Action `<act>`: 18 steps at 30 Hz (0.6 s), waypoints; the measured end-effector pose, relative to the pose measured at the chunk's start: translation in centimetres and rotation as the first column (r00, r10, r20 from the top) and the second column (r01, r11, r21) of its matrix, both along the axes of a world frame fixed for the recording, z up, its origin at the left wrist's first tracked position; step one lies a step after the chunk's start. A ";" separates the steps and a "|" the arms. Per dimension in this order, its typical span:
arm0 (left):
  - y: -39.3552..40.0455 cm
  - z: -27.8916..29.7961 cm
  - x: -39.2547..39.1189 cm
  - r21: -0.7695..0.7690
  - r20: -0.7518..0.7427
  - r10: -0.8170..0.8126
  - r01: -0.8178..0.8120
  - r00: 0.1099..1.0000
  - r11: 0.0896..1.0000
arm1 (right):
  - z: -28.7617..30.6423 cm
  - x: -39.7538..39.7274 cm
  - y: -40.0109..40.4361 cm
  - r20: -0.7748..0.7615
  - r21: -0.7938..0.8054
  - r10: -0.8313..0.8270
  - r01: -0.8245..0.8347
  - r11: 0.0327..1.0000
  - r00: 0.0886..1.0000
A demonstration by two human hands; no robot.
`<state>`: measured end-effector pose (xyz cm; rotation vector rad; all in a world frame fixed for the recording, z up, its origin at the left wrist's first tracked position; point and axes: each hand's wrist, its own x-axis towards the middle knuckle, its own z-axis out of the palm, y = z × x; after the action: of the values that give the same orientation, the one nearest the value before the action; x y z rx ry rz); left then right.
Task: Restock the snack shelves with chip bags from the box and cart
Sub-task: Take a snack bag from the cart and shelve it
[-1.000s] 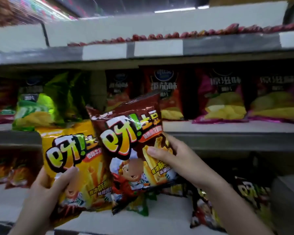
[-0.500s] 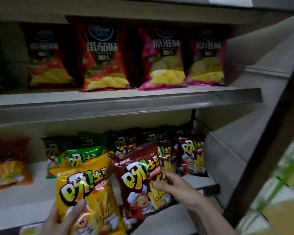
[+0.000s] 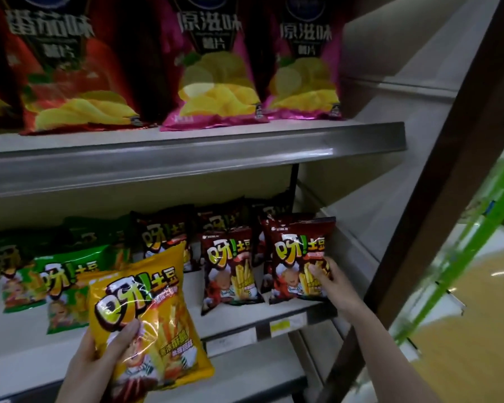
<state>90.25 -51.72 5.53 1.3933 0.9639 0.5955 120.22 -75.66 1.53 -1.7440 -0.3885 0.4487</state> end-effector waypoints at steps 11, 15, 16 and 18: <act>-2.2 -1.7 4.9 -0.135 0.152 -0.122 0.143 0.981 0.980 | -2.7 1.8 0.8 -0.014 -0.159 0.016 -0.018 0.987 1.000; -3.0 -1.5 6.0 -0.181 0.210 -0.154 0.193 0.966 0.964 | -3.2 1.1 0.5 0.011 -0.151 0.024 -0.022 0.988 1.000; -3.1 -1.4 6.2 -0.189 0.208 -0.152 0.192 0.966 0.963 | -3.2 0.8 0.3 0.018 -0.158 0.035 -0.032 0.987 0.999; -3.1 -1.6 6.3 -0.199 0.200 -0.142 0.182 0.969 0.963 | -3.1 0.4 0.2 0.027 -0.163 0.050 -0.045 0.986 0.998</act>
<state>96.50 -54.80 3.95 1.1870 0.7340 0.4717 120.62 -75.41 -1.55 -1.9050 -0.4267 0.4995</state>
